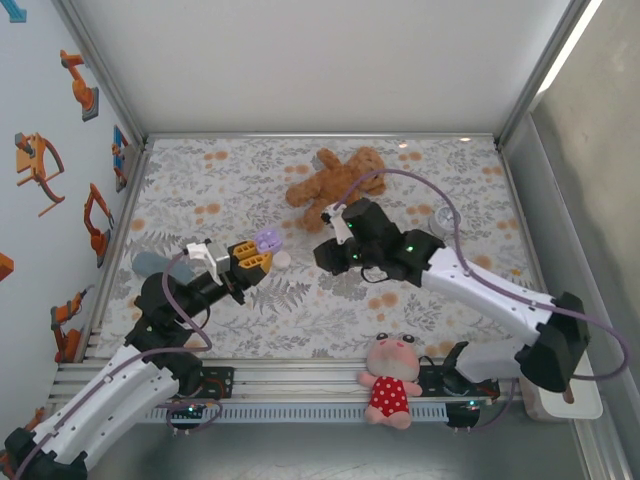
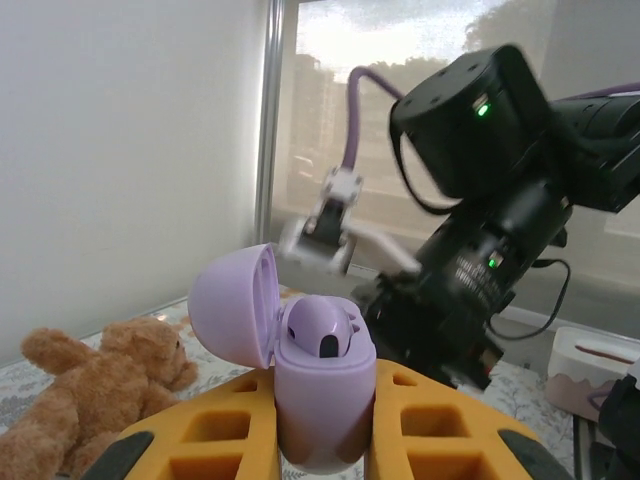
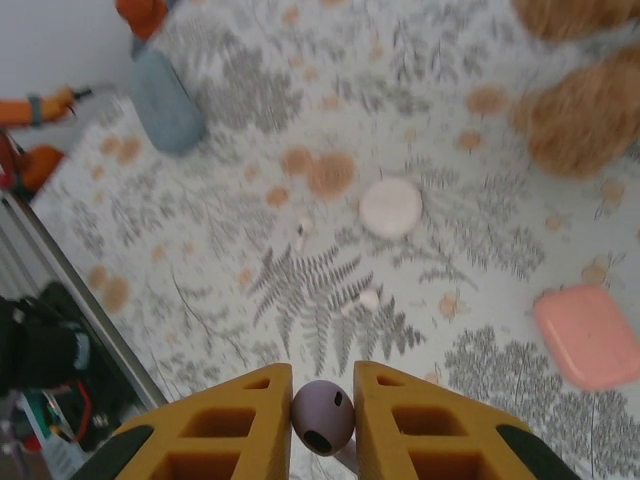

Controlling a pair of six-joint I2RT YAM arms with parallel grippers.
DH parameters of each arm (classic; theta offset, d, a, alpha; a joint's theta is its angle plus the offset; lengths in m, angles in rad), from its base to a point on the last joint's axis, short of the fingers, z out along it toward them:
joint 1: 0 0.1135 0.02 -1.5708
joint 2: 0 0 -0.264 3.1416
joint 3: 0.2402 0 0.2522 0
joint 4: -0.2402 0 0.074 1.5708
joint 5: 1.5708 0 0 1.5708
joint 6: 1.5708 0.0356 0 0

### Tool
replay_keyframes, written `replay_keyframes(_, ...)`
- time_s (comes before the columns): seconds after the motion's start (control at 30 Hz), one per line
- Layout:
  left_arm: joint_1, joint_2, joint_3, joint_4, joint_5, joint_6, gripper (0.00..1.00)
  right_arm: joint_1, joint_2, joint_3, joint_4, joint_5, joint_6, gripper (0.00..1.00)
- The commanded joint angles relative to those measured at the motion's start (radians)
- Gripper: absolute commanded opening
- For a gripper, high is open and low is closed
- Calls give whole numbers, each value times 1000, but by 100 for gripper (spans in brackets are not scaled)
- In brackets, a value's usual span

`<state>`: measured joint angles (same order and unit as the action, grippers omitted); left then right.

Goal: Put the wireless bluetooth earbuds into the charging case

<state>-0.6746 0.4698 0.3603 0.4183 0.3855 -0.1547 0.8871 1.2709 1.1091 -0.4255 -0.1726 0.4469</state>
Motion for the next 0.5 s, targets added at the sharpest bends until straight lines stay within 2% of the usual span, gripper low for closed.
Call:
replay_keyframes(0.0, -2, 28, 4, 111, 12, -19, 3, -11, -77, 1, 108, 44, 36, 22)
replay_keyframes(0.2, -2, 92, 31, 165, 16, 2, 2, -10, -162, 17, 276, 43, 71, 22)
replay_keyframes(0.37, -3, 148, 59, 215, 41, 7, 2, -10, -176, 34, 461, -59, 159, 22)
replay_keyframes(0.47, -3, 188, 79, 238, 60, 7, 2, -6, -153, 74, 485, -116, 178, 21)
